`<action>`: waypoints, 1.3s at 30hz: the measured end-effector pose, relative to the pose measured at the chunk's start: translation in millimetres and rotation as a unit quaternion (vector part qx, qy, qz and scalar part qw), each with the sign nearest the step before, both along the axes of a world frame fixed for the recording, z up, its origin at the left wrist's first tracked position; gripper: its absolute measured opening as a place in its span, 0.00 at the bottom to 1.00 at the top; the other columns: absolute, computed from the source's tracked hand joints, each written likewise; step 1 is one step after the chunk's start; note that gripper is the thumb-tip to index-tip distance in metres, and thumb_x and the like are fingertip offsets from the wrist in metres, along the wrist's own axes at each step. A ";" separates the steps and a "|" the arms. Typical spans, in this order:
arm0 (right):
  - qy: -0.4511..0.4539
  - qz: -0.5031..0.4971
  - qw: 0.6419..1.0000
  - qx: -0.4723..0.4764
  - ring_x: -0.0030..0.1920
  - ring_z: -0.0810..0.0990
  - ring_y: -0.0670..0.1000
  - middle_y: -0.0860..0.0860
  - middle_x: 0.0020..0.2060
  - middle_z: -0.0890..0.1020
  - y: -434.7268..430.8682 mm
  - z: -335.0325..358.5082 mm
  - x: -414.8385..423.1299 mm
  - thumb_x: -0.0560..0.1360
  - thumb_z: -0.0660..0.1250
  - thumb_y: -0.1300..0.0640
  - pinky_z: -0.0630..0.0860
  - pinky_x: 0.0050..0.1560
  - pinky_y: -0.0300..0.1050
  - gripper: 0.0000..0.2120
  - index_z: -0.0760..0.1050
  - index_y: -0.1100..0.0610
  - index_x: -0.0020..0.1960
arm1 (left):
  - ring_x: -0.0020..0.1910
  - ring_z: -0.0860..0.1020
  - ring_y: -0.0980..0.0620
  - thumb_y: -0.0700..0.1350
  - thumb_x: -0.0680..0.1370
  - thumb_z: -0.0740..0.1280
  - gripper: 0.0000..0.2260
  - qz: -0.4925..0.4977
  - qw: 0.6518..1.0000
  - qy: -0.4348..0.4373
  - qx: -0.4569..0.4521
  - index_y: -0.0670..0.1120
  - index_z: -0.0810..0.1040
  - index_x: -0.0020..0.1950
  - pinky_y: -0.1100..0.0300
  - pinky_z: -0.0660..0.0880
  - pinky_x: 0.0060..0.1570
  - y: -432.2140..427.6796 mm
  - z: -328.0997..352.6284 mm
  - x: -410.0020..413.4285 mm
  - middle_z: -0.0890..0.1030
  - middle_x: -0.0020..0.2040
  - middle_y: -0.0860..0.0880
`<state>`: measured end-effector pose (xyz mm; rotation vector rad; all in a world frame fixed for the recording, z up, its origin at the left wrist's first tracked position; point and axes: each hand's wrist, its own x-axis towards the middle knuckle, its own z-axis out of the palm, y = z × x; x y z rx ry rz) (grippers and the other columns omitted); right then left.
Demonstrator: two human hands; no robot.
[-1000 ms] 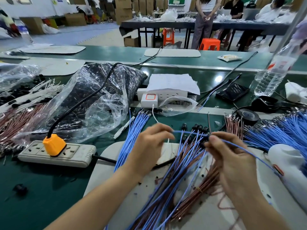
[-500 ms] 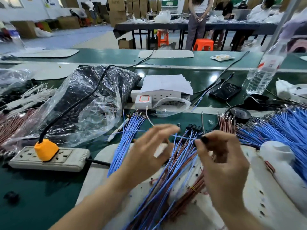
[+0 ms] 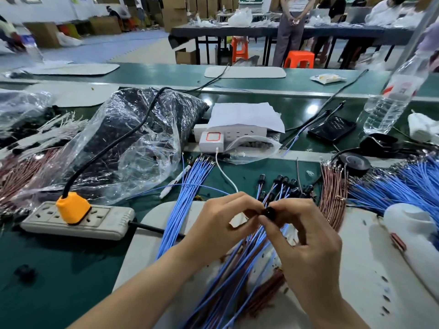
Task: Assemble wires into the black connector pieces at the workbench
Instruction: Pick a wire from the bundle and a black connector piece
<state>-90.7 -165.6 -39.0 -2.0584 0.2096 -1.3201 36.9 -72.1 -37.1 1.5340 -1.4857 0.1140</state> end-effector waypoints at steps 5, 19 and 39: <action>0.013 0.002 1.000 0.000 0.41 0.80 0.48 0.50 0.41 0.79 -0.5 -0.7 0.1 0.70 0.72 0.63 0.77 0.43 0.43 0.07 0.78 0.61 0.47 | 0.39 0.79 0.54 0.31 0.70 0.72 0.07 0.022 1.000 0.010 -0.006 0.36 0.80 0.47 0.63 0.77 0.42 -1.2 -2.6 -0.7 0.81 0.40 0.47; 0.014 -0.002 1.000 -0.020 0.46 0.79 0.48 0.54 0.44 0.79 -1.3 0.2 0.5 0.70 0.71 0.63 0.76 0.49 0.40 0.06 0.79 0.63 0.47 | 0.38 0.80 0.56 0.31 0.69 0.72 0.07 0.027 0.999 0.038 -0.010 0.36 0.82 0.46 0.68 0.76 0.44 -1.8 -2.0 -2.1 0.83 0.40 0.48; -0.007 0.017 1.000 -0.002 0.44 0.80 0.48 0.50 0.44 0.79 -1.9 4.4 -1.5 0.70 0.71 0.63 0.78 0.44 0.42 0.10 0.76 0.55 0.50 | 0.39 0.83 0.55 0.33 0.70 0.72 0.09 0.015 0.996 0.092 0.009 0.39 0.83 0.49 0.66 0.78 0.45 -2.9 -2.8 -2.0 0.85 0.42 0.47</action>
